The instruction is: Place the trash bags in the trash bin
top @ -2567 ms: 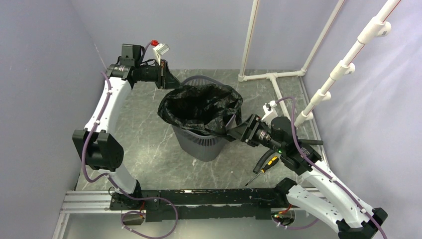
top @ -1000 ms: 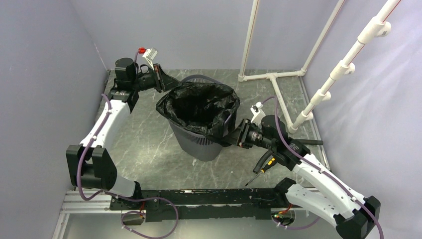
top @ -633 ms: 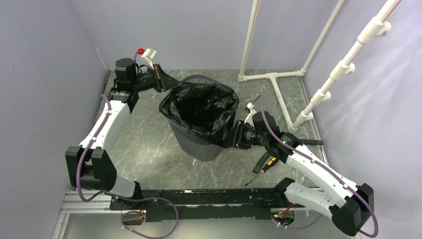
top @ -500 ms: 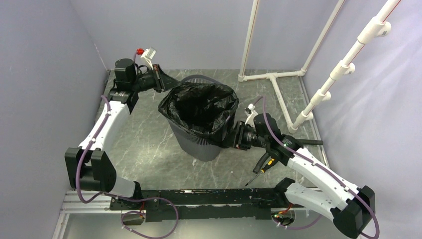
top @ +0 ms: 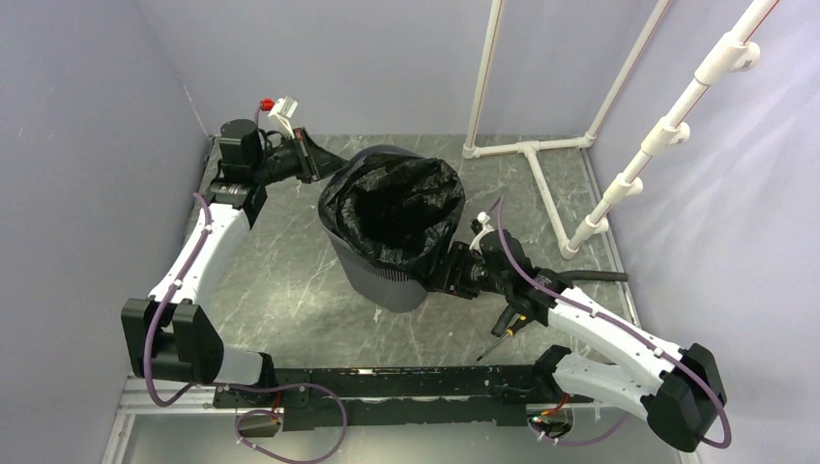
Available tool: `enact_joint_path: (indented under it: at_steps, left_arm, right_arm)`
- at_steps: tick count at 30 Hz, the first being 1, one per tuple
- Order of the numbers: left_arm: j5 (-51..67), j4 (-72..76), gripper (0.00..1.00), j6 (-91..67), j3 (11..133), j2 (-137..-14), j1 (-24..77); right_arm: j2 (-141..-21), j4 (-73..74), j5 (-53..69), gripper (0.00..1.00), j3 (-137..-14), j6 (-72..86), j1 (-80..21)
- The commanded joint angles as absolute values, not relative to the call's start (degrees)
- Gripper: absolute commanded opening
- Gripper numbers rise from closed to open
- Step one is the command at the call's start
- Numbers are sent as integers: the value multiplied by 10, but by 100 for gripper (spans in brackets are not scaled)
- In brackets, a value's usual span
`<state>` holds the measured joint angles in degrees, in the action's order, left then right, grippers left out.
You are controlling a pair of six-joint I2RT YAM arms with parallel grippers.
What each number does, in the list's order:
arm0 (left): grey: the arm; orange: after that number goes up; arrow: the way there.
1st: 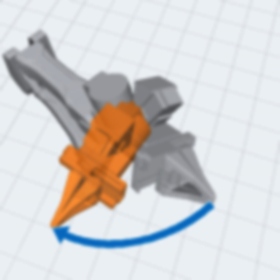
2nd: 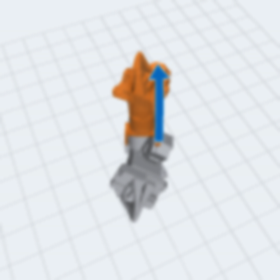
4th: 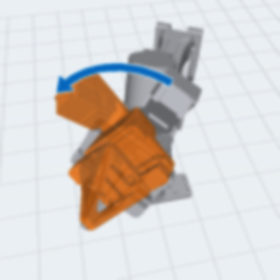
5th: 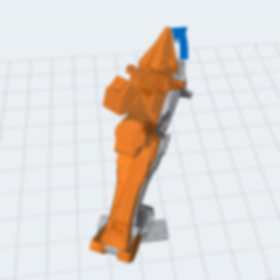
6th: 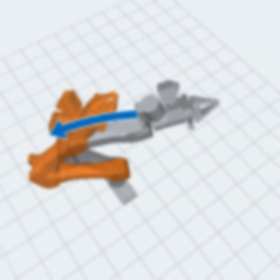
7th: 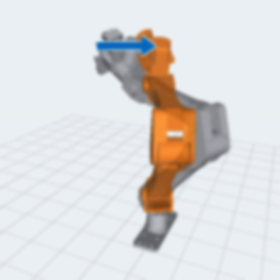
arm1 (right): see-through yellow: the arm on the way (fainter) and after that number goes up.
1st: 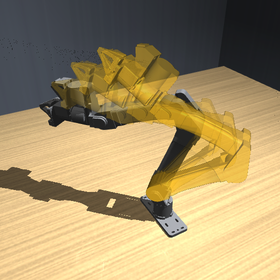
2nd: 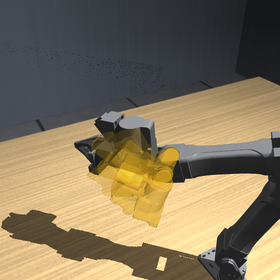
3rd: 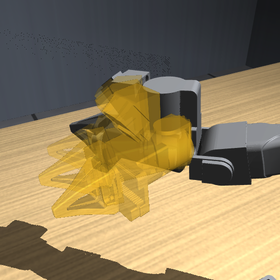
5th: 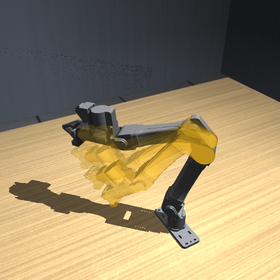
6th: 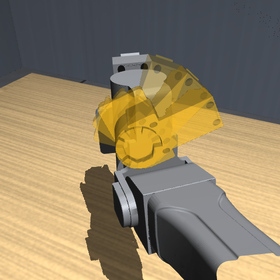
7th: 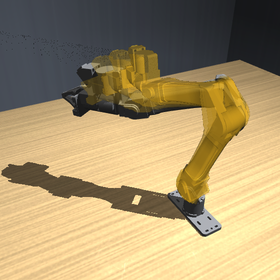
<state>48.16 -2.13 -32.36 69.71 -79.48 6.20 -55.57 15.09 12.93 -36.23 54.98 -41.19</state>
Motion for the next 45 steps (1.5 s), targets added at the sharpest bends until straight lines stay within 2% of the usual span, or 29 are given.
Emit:
enact_joint_path:
  at_steps: [1,8,13,22,27,29,33,36,39,45]
  left_arm:
    - [463,-96,3,-316,669,-793,61]
    - [462,-95,3,-319,669,-781,61]
    - [460,-106,3,-315,673,-776,61]
    - [443,-115,3,-321,660,-749,61]
    - [426,-112,3,-332,650,-727,61]
    - [415,-123,13,-324,657,-719,61]
    - [368,-185,44,-284,698,-704,61]
    - [329,-240,59,-254,735,-697,61]
    - [327,-271,66,-234,765,-693,59]
    - [373,-286,68,-227,793,-699,59]
  right_arm:
    - [-546,121,106,45,-372,550,-415]
    - [-602,177,126,52,-395,515,-423]
    - [-583,156,117,56,-386,521,-431]
    - [-461,214,31,85,-391,524,-432]
    - [-404,254,15,89,-371,534,-430]
    - [-386,262,12,89,-366,541,-430]
    - [-358,270,-9,89,-366,554,-430]
    - [-351,279,-35,89,-375,558,-430]
    - [-353,285,-52,89,-386,559,-430]
    - [-362,270,-59,88,-392,563,-430]
